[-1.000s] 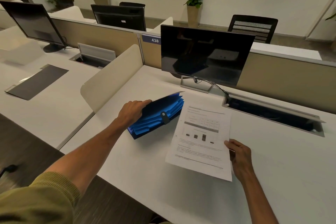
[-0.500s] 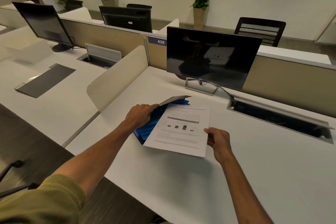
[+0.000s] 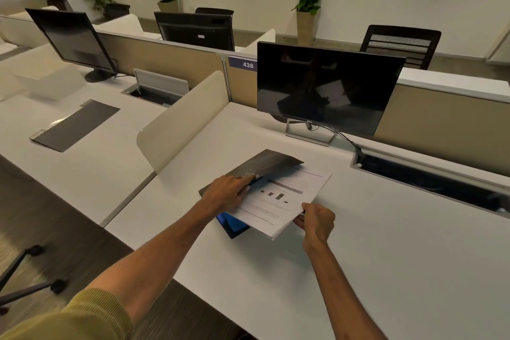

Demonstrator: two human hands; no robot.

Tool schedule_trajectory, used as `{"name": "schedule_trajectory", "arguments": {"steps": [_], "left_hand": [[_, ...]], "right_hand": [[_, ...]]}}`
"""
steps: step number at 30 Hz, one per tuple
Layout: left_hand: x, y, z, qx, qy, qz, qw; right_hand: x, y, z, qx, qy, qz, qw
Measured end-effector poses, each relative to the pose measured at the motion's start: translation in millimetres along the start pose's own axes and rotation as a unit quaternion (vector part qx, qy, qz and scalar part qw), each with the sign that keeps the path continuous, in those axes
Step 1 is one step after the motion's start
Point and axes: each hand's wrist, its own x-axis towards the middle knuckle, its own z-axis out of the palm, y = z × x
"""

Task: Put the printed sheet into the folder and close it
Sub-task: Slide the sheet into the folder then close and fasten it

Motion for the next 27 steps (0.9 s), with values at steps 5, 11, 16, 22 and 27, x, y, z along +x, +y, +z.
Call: {"name": "schedule_trajectory", "arguments": {"steps": [5, 11, 16, 22, 27], "left_hand": [[-3.2, 14.7, 15.0, 0.009, -0.020, 0.019, 1.000], [-9.2, 30.2, 31.8, 0.042, -0.014, 0.027, 0.999], [-13.6, 42.3, 39.8, 0.033, -0.009, 0.025, 0.999], [-17.8, 48.7, 49.8, 0.022, -0.010, 0.048, 0.999], [-17.3, 43.1, 56.4, 0.015, -0.003, 0.046, 0.999]], "right_hand": [[0.0, 14.0, 19.2, 0.002, 0.009, 0.026, 1.000], [1.4, 23.3, 44.1, 0.011, -0.008, 0.072, 0.997], [3.3, 22.8, 59.4, -0.014, -0.040, 0.095, 0.995], [5.1, 25.3, 76.7, -0.026, -0.025, 0.086, 0.996], [10.2, 31.8, 76.7, -0.126, -0.029, 0.049, 0.990]]}}
